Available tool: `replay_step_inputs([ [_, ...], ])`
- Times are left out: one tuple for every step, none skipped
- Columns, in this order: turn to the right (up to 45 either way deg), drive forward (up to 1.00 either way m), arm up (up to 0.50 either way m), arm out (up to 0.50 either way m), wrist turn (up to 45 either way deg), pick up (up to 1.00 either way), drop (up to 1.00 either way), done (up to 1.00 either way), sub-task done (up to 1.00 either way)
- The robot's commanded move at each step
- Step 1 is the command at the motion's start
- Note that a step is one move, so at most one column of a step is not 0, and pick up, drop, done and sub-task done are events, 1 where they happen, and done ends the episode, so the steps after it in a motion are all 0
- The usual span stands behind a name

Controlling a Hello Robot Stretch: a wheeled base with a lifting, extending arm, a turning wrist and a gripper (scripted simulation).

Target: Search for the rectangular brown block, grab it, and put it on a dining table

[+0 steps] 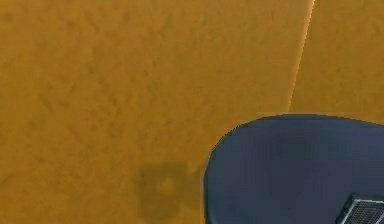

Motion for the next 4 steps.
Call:
replay_step_inputs([
  [45.0,0.00,0.00,0.00,0.0,0.00,0.00,0.00,0.00],
  [6.0,0.00,0.00,0.00,0.0,0.00,0.00,0.00,0.00],
  [-45.0,0.00,0.00,0.00,0.0,0.00,0.00,0.00,0.00],
  [-33.0,0.00,0.00,0.00,0.0,0.00,0.00,0.00,0.00],
])
